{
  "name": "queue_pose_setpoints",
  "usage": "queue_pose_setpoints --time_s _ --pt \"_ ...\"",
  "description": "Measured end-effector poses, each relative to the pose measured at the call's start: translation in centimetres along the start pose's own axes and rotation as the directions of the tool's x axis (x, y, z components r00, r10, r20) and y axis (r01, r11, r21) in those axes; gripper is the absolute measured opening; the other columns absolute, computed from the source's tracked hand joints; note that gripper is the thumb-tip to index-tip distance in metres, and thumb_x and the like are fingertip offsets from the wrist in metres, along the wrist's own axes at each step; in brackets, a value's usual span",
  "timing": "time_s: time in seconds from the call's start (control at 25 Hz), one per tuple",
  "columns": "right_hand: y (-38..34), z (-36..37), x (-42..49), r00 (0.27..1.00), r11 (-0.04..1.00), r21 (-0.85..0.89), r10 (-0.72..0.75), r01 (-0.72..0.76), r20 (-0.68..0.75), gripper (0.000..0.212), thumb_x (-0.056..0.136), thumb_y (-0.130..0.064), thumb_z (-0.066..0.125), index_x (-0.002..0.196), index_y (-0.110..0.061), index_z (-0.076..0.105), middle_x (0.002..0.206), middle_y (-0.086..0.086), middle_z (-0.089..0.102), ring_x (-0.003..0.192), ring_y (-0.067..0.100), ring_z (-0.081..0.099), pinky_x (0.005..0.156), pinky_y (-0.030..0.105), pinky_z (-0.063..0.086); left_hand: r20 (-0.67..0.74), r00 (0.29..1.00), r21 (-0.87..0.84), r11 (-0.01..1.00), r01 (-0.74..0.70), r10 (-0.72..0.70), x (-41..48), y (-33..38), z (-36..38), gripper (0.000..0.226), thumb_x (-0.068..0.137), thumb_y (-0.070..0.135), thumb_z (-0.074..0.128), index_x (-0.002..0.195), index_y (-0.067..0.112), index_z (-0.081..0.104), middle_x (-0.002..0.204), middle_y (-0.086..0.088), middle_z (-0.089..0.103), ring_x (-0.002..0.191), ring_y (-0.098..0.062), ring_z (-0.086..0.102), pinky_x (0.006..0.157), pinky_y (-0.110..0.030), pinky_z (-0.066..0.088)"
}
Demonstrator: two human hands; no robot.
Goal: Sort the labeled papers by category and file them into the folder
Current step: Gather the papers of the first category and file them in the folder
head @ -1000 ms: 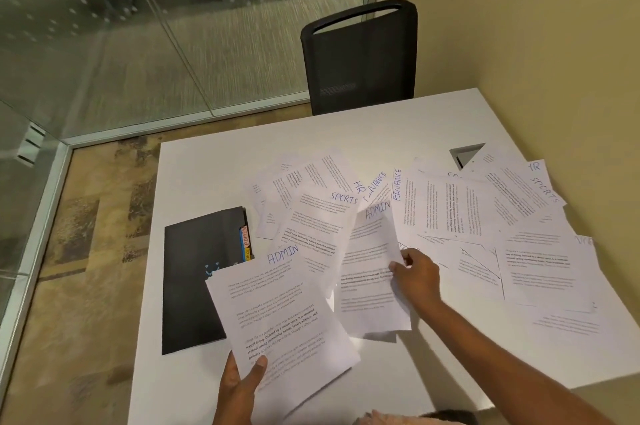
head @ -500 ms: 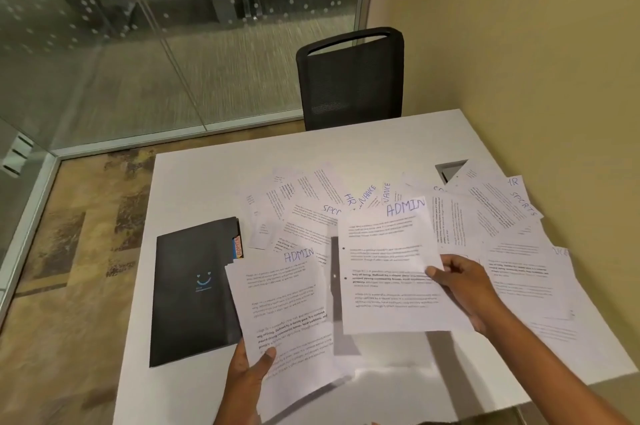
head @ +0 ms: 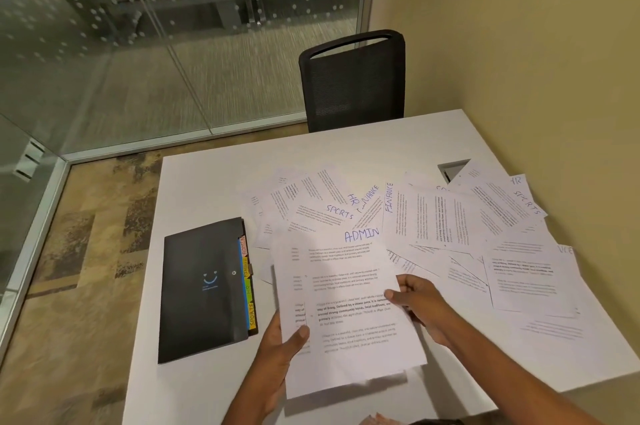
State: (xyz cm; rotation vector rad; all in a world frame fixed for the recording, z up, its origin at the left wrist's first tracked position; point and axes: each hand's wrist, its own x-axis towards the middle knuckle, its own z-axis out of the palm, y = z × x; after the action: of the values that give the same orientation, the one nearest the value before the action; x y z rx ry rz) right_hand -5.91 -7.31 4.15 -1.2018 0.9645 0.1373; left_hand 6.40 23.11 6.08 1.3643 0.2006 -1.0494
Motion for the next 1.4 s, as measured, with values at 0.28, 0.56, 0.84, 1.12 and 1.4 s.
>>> queue_pose_setpoints --time_s 0.28,0.56,0.84,1.12,1.4 --pt "-0.3 2.6 -0.5 0.967 0.972 0.190 0.089 -0.137 0.240 0.042 0.095 0.003 0.073 0.137 0.002 0.066 0.134 0.022 0.073 0.126 0.040 0.070 0.116 0.059 0.048 0.078 0.996 0.117 0.993 0.024 -0.033 -0.3 0.5 1.3 0.064 0.092 0.018 0.082 0.144 0.040 0.052 0.130 0.001 0.075 0.116 -0.031 0.074 0.098 -0.060 0.060" --pt "-1.8 3.8 -1.1 0.987 0.992 0.077 -0.112 0.103 0.115 0.045 0.089 0.007 0.078 0.131 -0.007 0.070 0.124 0.010 0.079 0.115 0.029 0.076 0.099 0.038 0.062 -0.098 0.991 0.258 0.964 -0.060 0.088 1.1 0.3 1.9 0.041 0.098 0.022 0.077 0.134 0.037 0.065 0.119 0.010 0.079 0.111 -0.021 0.075 0.094 -0.043 0.064" --pt "-3.6 4.5 -1.1 0.985 0.985 -0.017 -0.172 0.172 -0.021 0.039 0.087 0.007 0.081 0.119 -0.014 0.076 0.107 0.002 0.084 0.100 0.025 0.080 0.077 0.033 0.064 -0.146 0.970 0.239 0.958 -0.159 0.197 1.8 2.5 4.7 0.022 0.101 0.028 0.071 0.123 0.032 0.067 0.106 0.010 0.080 0.105 -0.018 0.072 0.075 -0.032 0.059" --pt "-3.2 4.1 -0.6 0.967 0.973 -0.003 -0.230 0.231 -0.113 0.038 0.078 0.012 0.085 0.107 -0.010 0.073 0.098 0.002 0.082 0.092 0.022 0.076 0.081 0.040 0.062 -0.160 0.962 0.129 0.971 -0.201 0.220 2.3 2.6 5.7 0.036 0.096 0.022 0.076 0.130 0.029 0.067 0.116 0.008 0.080 0.109 -0.013 0.073 0.099 -0.042 0.061" --pt "-2.2 4.3 -0.4 0.966 0.977 0.021 -0.208 0.214 -0.151 0.039 0.073 0.014 0.086 0.102 -0.008 0.072 0.094 0.005 0.081 0.086 0.022 0.073 0.078 0.038 0.058 -0.187 0.960 0.094 0.976 -0.195 0.210 1.9 2.2 6.4 0.030 0.099 0.019 0.074 0.123 0.034 0.068 0.112 0.008 0.079 0.110 -0.017 0.069 0.087 -0.033 0.061"
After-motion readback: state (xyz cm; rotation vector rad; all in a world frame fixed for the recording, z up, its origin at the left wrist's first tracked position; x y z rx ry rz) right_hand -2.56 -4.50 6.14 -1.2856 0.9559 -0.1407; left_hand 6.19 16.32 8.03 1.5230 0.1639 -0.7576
